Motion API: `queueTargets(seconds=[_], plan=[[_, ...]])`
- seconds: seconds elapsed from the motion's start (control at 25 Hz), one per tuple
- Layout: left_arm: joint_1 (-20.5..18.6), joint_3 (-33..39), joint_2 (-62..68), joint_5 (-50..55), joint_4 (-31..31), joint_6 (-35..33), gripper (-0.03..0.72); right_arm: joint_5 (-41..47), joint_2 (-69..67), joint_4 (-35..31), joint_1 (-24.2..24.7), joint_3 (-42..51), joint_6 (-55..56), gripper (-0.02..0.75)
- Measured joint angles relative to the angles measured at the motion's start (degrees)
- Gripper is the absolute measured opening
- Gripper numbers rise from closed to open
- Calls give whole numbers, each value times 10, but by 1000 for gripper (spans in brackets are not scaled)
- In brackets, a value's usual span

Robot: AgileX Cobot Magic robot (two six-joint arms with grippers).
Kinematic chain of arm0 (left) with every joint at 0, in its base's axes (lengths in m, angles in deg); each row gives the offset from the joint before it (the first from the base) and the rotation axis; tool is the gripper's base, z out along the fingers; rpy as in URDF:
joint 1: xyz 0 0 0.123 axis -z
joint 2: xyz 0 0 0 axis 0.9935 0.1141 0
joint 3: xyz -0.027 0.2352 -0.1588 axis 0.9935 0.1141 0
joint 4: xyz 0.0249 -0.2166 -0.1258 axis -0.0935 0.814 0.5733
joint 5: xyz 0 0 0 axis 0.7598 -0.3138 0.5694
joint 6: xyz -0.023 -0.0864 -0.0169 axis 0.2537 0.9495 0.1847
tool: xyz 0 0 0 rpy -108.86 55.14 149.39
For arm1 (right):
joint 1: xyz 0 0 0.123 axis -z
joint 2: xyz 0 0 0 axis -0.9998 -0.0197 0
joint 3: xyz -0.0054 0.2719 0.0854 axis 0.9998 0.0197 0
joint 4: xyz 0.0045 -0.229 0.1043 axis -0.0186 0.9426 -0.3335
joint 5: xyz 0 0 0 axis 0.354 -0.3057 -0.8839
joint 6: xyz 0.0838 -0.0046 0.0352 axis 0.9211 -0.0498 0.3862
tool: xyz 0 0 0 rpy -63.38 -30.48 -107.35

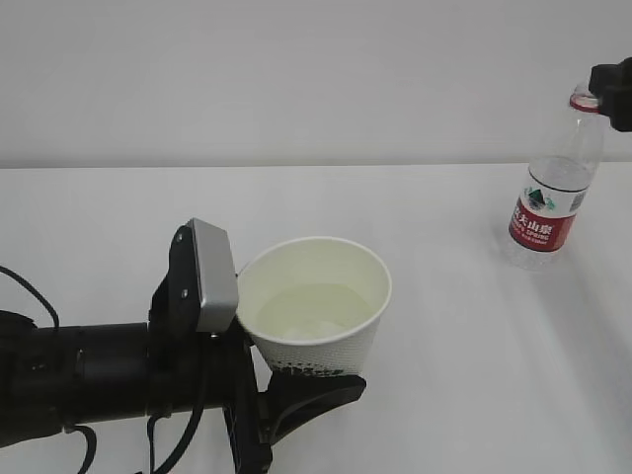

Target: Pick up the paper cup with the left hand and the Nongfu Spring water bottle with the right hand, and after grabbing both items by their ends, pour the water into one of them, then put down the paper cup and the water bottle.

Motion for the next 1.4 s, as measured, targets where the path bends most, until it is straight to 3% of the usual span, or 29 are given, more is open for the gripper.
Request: queueTargets(seconds=[0.28, 0.52, 1.0, 1.4], plan=[[0, 0, 0, -1, 0, 0, 501, 69, 61, 10, 0, 1, 0, 536], [0, 0, 0, -11, 0, 0, 501, 77, 83, 22, 0, 37, 0, 536], [0, 0, 0, -13, 0, -1, 501, 0, 129, 25, 0, 163, 53, 534], [0, 0, 0, -14, 0, -1, 501, -150, 137, 31, 0, 282, 63, 535]])
